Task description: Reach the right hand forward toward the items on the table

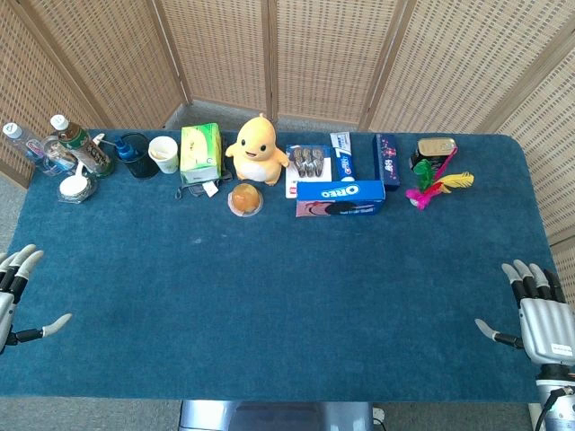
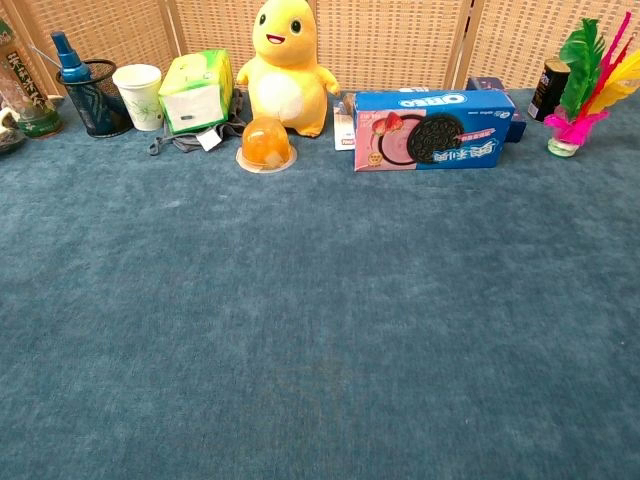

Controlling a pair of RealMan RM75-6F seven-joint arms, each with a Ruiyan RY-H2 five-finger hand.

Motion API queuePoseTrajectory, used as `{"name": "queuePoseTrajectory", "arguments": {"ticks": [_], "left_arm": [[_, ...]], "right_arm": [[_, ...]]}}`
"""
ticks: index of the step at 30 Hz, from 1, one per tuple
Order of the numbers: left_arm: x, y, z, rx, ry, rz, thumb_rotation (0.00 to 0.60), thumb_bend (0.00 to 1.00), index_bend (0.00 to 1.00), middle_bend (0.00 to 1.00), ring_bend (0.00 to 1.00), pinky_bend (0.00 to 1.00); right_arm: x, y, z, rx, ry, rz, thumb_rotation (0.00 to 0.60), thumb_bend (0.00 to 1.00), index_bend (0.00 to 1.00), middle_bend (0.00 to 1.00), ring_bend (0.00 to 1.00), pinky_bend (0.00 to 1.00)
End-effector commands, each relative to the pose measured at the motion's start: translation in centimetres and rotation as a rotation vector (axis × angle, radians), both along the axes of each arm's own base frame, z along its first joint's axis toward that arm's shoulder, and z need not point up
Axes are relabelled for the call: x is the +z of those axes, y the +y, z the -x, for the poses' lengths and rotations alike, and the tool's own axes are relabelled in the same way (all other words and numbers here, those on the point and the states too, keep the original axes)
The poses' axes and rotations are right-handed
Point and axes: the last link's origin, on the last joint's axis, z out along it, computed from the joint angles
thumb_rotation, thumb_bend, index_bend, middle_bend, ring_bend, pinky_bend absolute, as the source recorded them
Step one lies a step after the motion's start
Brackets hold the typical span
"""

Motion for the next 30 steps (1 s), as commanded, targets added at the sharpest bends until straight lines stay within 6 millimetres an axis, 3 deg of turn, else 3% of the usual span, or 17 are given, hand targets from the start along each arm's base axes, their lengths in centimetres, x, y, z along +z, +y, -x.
{"name": "queuePoseTrajectory", "arguments": {"ticks": [1, 8, 10, 14, 15, 18, 22, 27, 30], "left_arm": [[0.0, 0.0, 0.0, 0.001, -0.001, 0.001, 0.253, 0.00, 0.00, 0.00, 0.00, 0.04], [0.1, -0.1, 0.1, 0.004, -0.002, 0.002, 0.254, 0.00, 0.00, 0.00, 0.00, 0.04], [0.2, -0.2, 0.0, 0.002, -0.006, 0.000, 0.256, 0.00, 0.00, 0.00, 0.00, 0.04], [0.4, -0.1, 0.1, 0.006, -0.010, -0.006, 0.249, 0.00, 0.00, 0.00, 0.00, 0.04], [0.4, 0.0, 0.1, 0.008, -0.009, -0.005, 0.250, 0.00, 0.00, 0.00, 0.00, 0.04], [0.3, 0.0, 0.2, 0.012, -0.006, -0.003, 0.250, 0.00, 0.00, 0.00, 0.00, 0.04], [0.3, 0.1, 0.2, 0.015, -0.005, -0.005, 0.257, 0.00, 0.00, 0.00, 0.00, 0.04], [0.3, 0.2, 0.3, 0.026, -0.002, -0.007, 0.258, 0.00, 0.00, 0.00, 0.00, 0.04], [0.4, 0.3, 0.3, 0.031, -0.001, -0.009, 0.259, 0.00, 0.00, 0.00, 0.00, 0.04]], "right_arm": [[0.0, 0.0, 0.0, 0.003, 0.001, -0.002, 0.359, 0.00, 0.04, 0.00, 0.00, 0.04], [-0.1, 0.0, -0.1, 0.009, -0.006, -0.004, 0.356, 0.00, 0.04, 0.00, 0.00, 0.07], [-0.1, -0.2, -0.6, 0.049, -0.022, 0.012, 0.354, 0.00, 0.04, 0.00, 0.00, 0.14], [-1.0, -0.3, -1.2, 0.140, -0.058, 0.015, 0.353, 0.00, 0.07, 0.00, 0.00, 0.42], [-1.3, -0.4, -1.4, 0.162, -0.071, 0.012, 0.353, 0.02, 0.09, 0.00, 0.02, 0.52], [-2.3, -0.8, -1.9, 0.227, -0.087, -0.012, 0.359, 0.10, 0.14, 0.00, 0.10, 0.68], [-4.0, -1.7, -2.9, 0.281, -0.115, -0.066, 0.374, 0.22, 0.16, 0.00, 0.14, 0.76], [-6.7, -3.1, -4.4, 0.332, -0.159, -0.168, 0.500, 0.45, 0.17, 0.00, 0.14, 0.75], [-8.1, -3.6, -5.1, 0.367, -0.161, -0.219, 0.528, 0.49, 0.17, 0.00, 0.14, 0.75]]}}
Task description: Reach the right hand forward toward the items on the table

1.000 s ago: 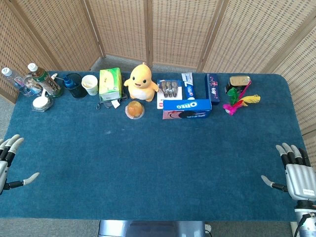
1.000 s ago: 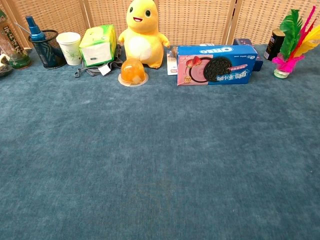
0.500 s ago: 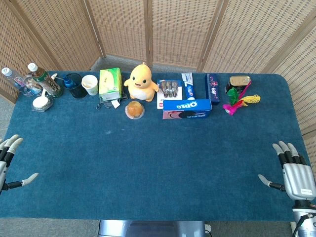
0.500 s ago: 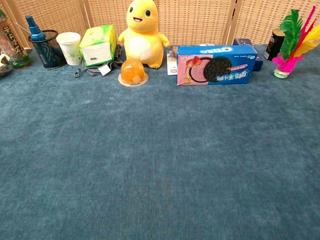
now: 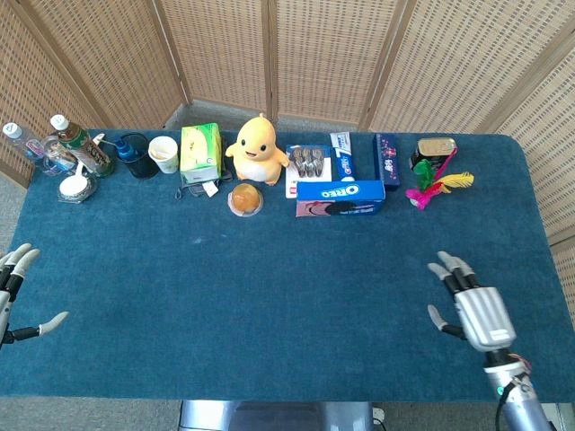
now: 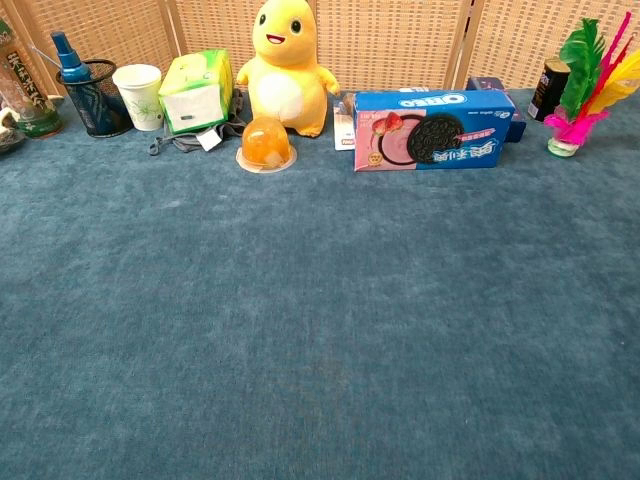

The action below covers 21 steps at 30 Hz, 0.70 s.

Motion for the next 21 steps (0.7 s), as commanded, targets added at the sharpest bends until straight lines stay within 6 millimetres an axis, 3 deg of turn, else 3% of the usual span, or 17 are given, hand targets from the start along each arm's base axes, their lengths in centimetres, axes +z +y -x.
{"name": "queuePoseTrajectory", "arguments": {"ticks": [1, 7, 17, 21], "left_arm": [[0.1, 0.1, 0.0, 0.003, 0.000, -0.003, 0.259, 0.00, 0.00, 0.00, 0.00, 0.04], [0.2, 0.2, 0.2, 0.016, 0.001, -0.008, 0.256, 0.00, 0.00, 0.00, 0.00, 0.04], [-0.2, 0.5, 0.3, 0.030, 0.010, 0.006, 0.263, 0.00, 0.00, 0.00, 0.00, 0.04], [-0.1, 0.4, 0.3, 0.032, 0.012, 0.005, 0.257, 0.00, 0.00, 0.00, 0.00, 0.04]], "right_arm": [[-2.2, -0.7, -1.2, 0.063, -0.015, -0.086, 0.532, 0.50, 0.17, 0.00, 0.14, 0.74], [-4.3, -1.9, -3.7, 0.192, -0.020, -0.195, 0.538, 0.51, 0.17, 0.00, 0.15, 0.74], [-4.0, -4.0, -10.5, 0.388, -0.112, -0.218, 0.551, 0.51, 0.17, 0.00, 0.15, 0.74], [-4.3, -4.2, -11.8, 0.418, -0.114, -0.234, 0.555, 0.51, 0.17, 0.00, 0.15, 0.74]]}}
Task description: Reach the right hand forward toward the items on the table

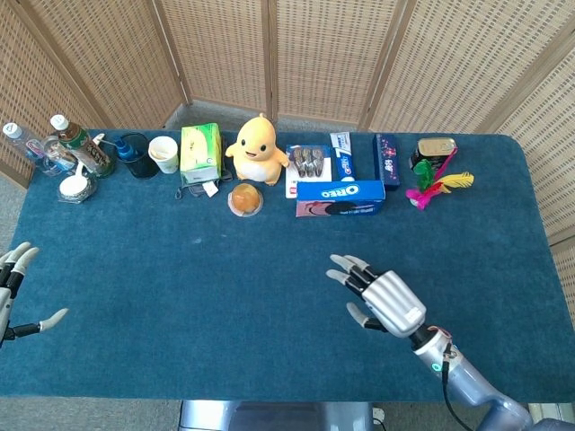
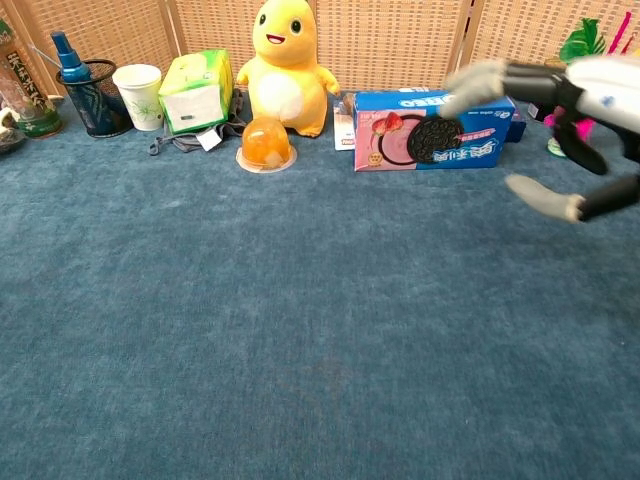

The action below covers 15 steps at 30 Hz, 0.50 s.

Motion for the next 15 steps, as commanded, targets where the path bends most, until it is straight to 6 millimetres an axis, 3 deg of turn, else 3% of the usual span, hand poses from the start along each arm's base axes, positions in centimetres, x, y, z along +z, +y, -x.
{"name": "queuePoseTrajectory", "arguments": {"ticks": [1, 8, 15], "left_arm": [[0.1, 0.0, 0.0, 0.002, 0.002, -0.002, 0.257, 0.00, 0.00, 0.00, 0.00, 0.04], [-0.3, 0.3, 0.5, 0.045, 0.025, 0.012, 0.260, 0.00, 0.00, 0.00, 0.00, 0.04], [-0.3, 0.6, 0.5, 0.052, 0.025, 0.005, 0.260, 0.00, 0.00, 0.00, 0.00, 0.04]], "right_arm": [[-0.3, -0.2, -1.1, 0.030, 0.003, -0.013, 0.555, 0.51, 0.17, 0.00, 0.15, 0.74], [-2.3, -0.7, -3.9, 0.124, 0.041, -0.065, 0.560, 0.51, 0.17, 0.00, 0.15, 0.73], [-2.9, -1.3, -5.6, 0.155, 0.043, -0.067, 0.562, 0.51, 0.17, 0.00, 0.16, 0.73]]}}
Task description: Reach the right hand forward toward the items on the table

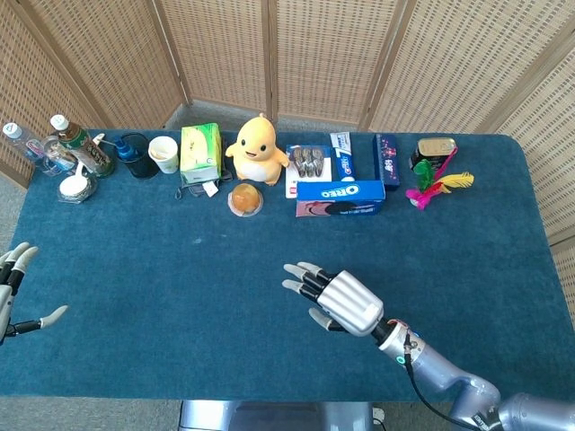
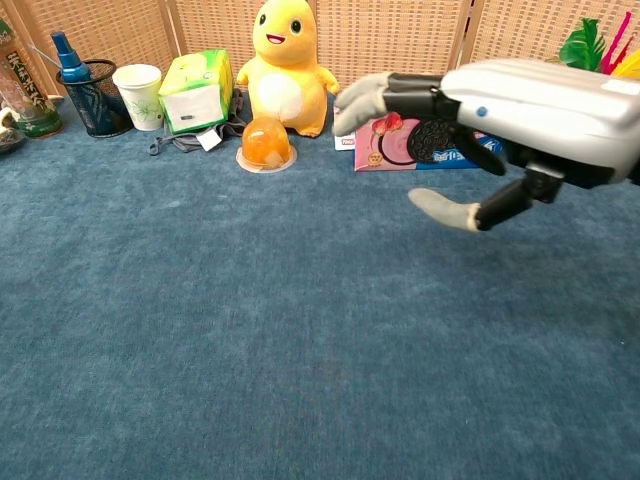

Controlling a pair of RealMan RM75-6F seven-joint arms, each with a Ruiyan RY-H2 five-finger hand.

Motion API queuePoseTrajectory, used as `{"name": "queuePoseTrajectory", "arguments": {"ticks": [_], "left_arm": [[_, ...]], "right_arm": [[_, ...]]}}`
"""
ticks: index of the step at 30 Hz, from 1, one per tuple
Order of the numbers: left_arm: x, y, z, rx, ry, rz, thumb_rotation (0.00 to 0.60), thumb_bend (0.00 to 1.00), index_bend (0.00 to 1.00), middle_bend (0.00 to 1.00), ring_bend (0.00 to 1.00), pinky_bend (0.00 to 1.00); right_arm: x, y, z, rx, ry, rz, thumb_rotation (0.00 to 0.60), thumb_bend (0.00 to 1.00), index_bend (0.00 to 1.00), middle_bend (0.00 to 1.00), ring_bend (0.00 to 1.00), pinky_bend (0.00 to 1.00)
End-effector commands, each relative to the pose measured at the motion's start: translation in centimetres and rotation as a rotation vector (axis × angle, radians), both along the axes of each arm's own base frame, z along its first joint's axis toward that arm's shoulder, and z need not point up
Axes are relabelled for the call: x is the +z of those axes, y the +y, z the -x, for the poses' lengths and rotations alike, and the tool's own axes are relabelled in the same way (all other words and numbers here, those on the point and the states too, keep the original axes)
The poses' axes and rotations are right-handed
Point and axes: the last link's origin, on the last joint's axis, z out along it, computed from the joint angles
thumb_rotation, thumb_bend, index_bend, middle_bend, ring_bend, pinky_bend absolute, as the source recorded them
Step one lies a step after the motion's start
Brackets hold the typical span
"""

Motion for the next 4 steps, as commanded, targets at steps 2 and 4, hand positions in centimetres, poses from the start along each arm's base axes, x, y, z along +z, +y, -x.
{"name": "queuePoseTrajectory", "arguments": {"ticks": [2, 4], "left_arm": [[-0.03, 0.03, 0.06, 0.006, -0.002, 0.000, 0.261, 0.00, 0.00, 0.00, 0.00, 0.04], [-0.08, 0.07, 0.11, 0.009, 0.001, 0.004, 0.258, 0.00, 0.00, 0.00, 0.00, 0.04]], "right_arm": [[-0.29, -0.03, -0.81, 0.015, -0.002, 0.000, 0.567, 0.51, 0.17, 0.00, 0.16, 0.73], [-0.36, 0.01, -1.05, 0.018, -0.004, -0.003, 0.567, 0.51, 0.17, 0.00, 0.16, 0.73]]}}
